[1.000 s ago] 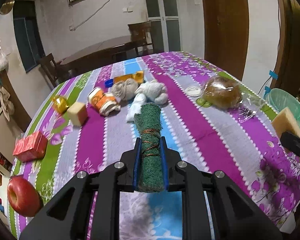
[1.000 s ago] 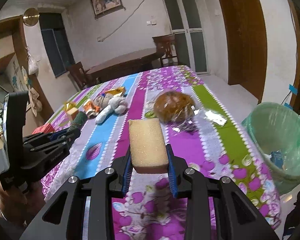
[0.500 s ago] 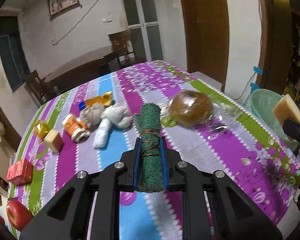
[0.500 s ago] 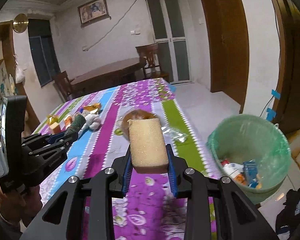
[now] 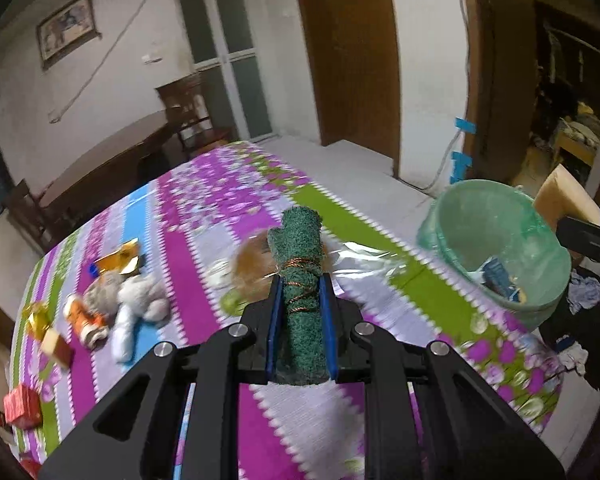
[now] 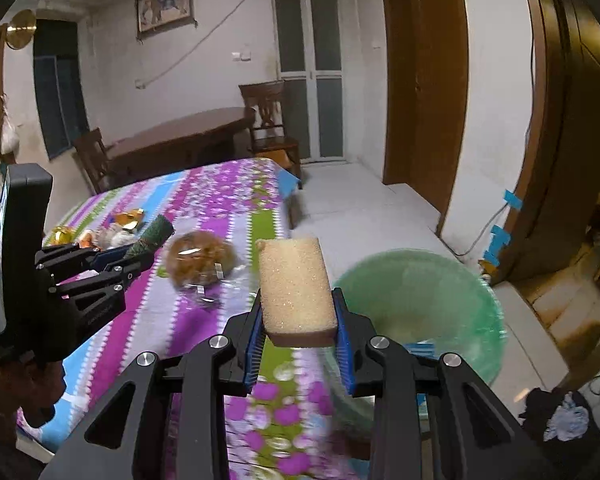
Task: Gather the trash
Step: 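Carry the sponge with the right tool while the left tool carries the scrubber over the bin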
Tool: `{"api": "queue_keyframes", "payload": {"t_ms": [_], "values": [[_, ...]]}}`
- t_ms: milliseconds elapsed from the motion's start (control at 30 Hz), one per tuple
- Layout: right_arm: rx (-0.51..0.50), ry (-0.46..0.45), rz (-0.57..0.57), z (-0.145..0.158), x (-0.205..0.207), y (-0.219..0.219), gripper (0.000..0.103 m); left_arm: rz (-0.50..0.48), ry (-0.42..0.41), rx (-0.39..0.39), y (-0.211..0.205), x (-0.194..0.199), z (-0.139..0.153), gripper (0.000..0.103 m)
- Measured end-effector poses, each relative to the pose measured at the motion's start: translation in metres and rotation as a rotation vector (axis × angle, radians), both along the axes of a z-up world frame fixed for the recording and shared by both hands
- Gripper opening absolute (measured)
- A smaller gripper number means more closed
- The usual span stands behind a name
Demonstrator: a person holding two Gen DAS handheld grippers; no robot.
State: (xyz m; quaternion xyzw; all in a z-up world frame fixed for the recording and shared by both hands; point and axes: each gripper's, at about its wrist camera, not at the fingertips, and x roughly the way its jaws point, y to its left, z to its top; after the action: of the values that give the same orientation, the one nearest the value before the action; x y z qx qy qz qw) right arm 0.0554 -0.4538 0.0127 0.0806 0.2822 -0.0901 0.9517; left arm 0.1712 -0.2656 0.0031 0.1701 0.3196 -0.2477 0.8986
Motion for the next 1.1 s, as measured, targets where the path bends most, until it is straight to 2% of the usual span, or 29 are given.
{"api": "queue_keyframes", "payload": {"t_ms": [100, 300, 533, 833, 1100], "values": [[-0.025, 0.031, -0.029, 0.000, -0.002, -0.018, 0.032, -0.037, 0.016, 0.002, -0.018, 0.001, 0.001, 0.017], [0.016, 0.096, -0.080, -0.007, -0.007, -0.061, 0.032, -0.152, 0.057, 0.022, -0.064, -0.003, 0.002, 0.017], [0.078, 0.180, -0.145, -0.015, -0.013, -0.110, 0.032, -0.303, 0.083, 0.078, -0.122, -0.016, -0.004, 0.017], [0.136, 0.258, -0.210, -0.024, -0.018, -0.156, 0.032, -0.391, 0.105, 0.133, -0.175, -0.022, -0.024, 0.017], [0.142, 0.292, -0.220, -0.029, -0.011, -0.171, 0.032, -0.415, 0.145, 0.142, -0.188, -0.020, -0.035, 0.017]]}}
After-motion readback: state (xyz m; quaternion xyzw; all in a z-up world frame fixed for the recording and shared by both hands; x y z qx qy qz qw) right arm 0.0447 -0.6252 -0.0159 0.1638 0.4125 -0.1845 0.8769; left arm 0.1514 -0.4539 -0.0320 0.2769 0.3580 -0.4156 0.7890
